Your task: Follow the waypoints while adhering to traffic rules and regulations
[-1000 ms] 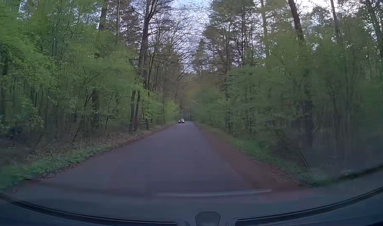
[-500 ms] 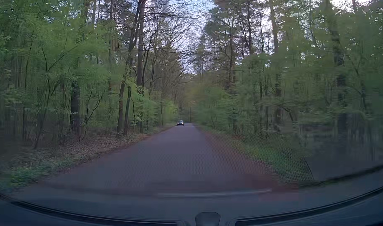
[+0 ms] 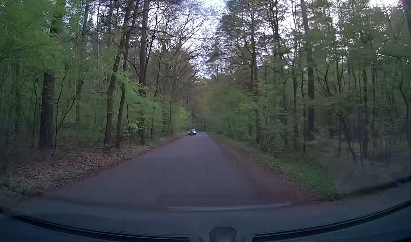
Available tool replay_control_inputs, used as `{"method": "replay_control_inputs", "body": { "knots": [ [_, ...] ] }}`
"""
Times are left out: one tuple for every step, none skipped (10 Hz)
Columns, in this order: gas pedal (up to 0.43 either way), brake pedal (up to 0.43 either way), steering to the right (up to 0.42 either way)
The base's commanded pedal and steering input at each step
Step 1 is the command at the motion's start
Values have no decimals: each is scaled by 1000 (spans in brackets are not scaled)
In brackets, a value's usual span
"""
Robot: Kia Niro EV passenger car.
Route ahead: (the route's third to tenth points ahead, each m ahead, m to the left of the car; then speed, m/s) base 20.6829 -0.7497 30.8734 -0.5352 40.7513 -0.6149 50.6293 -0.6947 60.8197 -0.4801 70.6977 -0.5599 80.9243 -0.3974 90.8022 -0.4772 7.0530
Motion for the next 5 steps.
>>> {"method": "replay_control_inputs", "body": {
  "knots": [
    [98,0,5],
    [98,0,6],
    [98,0,6],
    [98,0,5],
    [98,0,4]
  ]
}}
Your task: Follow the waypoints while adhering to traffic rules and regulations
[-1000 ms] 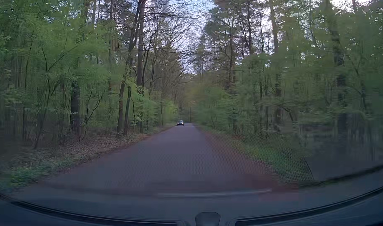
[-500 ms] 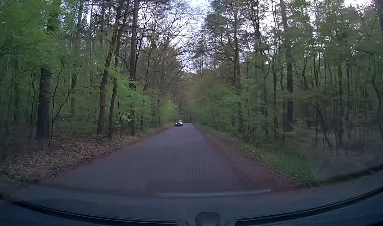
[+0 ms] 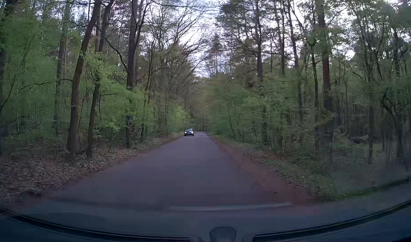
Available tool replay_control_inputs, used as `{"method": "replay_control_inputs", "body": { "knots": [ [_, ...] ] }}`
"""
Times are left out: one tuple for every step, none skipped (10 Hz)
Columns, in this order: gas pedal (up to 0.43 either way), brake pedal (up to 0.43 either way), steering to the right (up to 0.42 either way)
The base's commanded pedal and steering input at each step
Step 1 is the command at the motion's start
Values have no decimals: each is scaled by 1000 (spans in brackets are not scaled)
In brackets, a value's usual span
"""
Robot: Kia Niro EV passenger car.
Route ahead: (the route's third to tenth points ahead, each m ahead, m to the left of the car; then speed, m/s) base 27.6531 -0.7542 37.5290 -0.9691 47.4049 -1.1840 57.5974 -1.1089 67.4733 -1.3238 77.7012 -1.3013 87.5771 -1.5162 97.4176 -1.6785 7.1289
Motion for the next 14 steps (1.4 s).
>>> {"method": "replay_control_inputs", "body": {
  "knots": [
    [98,0,4],
    [98,0,4],
    [98,0,4],
    [98,0,3],
    [98,0,2],
    [98,0,-1],
    [98,0,-1],
    [98,0,-1],
    [98,0,-1],
    [98,0,-1],
    [98,0,0],
    [110,0,0],
    [110,0,0],
    [110,0,-1]
  ]
}}
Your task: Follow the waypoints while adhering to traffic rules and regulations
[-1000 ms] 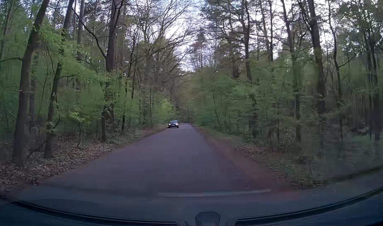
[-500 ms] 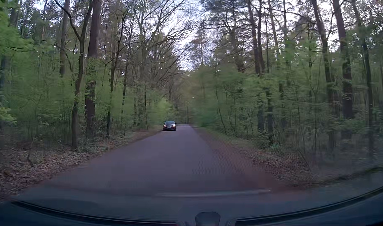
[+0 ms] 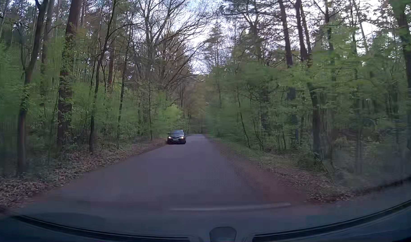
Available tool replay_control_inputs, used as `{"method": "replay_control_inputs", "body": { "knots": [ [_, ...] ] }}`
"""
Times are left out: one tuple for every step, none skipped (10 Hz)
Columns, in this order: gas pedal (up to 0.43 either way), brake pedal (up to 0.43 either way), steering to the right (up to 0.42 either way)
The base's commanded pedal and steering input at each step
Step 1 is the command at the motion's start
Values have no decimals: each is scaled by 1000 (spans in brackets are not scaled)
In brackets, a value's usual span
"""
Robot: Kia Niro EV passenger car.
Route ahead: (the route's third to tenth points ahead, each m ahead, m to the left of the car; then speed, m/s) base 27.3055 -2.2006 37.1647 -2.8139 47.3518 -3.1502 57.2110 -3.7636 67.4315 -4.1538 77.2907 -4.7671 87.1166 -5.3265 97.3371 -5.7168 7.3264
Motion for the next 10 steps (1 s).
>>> {"method": "replay_control_inputs", "body": {
  "knots": [
    [110,0,0],
    [118,0,-1],
    [118,0,0],
    [118,0,1],
    [118,0,3],
    [118,0,4],
    [118,0,3],
    [118,0,2],
    [118,0,1],
    [118,0,-4]
  ]
}}
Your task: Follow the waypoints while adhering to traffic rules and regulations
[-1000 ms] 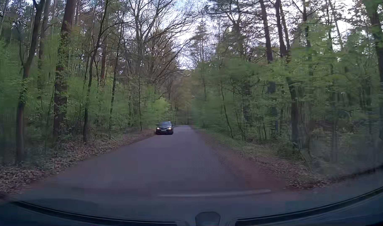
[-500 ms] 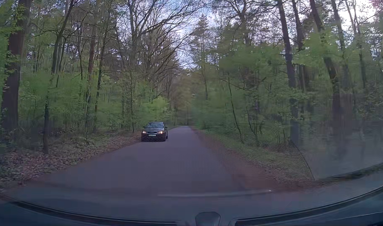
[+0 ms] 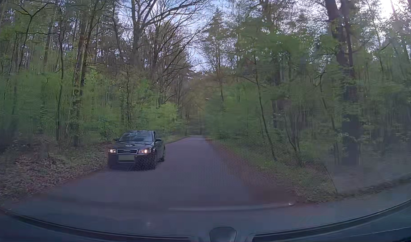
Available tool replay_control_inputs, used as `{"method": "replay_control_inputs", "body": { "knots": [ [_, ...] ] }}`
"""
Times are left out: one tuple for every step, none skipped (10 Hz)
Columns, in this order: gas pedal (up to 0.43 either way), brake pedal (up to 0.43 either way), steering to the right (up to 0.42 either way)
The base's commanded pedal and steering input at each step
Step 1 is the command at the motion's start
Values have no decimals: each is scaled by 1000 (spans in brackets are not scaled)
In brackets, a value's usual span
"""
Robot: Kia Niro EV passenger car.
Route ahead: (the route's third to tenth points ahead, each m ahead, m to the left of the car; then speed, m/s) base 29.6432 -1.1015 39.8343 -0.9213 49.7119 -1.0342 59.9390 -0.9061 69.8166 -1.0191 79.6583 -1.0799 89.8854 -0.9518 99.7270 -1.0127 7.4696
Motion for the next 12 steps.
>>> {"method": "replay_control_inputs", "body": {
  "knots": [
    [118,0,-5],
    [118,0,-4],
    [118,0,-4],
    [118,0,-5],
    [118,0,-5],
    [118,0,-6],
    [118,0,-9],
    [110,0,-10],
    [110,0,-10],
    [110,0,-12],
    [110,0,-12],
    [110,0,-12]
  ]
}}
